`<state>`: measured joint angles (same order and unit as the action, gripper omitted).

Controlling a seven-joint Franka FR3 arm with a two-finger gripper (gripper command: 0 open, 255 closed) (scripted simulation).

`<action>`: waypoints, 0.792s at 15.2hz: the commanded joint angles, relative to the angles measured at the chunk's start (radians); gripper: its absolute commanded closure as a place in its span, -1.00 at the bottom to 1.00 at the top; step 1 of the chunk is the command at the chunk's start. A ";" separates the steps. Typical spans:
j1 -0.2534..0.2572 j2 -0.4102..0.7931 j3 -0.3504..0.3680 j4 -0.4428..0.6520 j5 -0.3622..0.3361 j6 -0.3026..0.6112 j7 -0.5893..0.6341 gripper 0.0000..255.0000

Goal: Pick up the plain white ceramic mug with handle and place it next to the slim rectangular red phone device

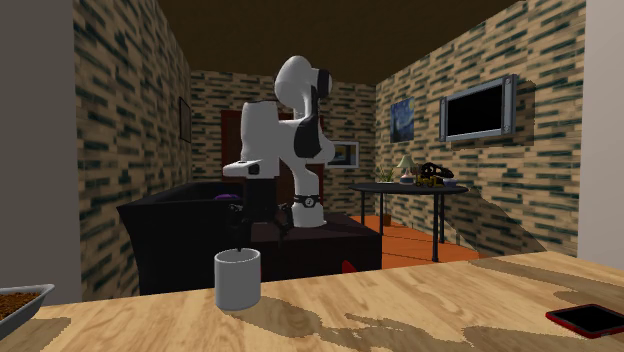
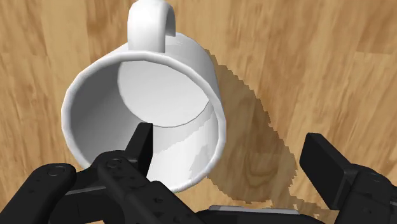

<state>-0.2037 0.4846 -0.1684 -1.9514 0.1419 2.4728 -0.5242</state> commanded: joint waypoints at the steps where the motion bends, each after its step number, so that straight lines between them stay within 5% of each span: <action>1: -0.006 0.037 0.005 0.027 0.007 0.011 -0.006 -1.00; 12: -0.015 0.098 0.016 0.038 0.021 0.060 -0.015 -1.00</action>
<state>-0.2182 0.5821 -0.1523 -1.9136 0.1625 2.5327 -0.5394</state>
